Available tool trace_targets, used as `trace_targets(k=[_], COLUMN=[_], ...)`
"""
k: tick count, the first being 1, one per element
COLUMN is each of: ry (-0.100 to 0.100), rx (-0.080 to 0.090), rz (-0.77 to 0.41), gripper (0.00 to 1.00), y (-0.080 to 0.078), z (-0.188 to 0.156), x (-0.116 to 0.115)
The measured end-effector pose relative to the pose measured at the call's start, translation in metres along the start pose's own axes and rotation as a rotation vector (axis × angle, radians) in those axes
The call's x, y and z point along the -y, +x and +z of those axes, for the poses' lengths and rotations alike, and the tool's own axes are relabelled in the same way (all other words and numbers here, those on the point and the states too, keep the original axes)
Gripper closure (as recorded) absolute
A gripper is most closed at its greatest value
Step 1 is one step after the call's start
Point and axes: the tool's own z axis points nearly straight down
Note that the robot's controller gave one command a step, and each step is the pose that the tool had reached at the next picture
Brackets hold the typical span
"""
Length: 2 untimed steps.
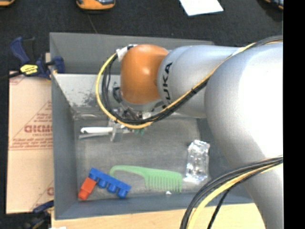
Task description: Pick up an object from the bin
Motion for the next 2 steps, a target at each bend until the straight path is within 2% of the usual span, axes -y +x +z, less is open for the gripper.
trace_targets(k=[2], ry=[-0.001], rx=[0.004], rz=[0.001], gripper=[1.0], y=[-0.002], z=[-0.052], x=[0.0])
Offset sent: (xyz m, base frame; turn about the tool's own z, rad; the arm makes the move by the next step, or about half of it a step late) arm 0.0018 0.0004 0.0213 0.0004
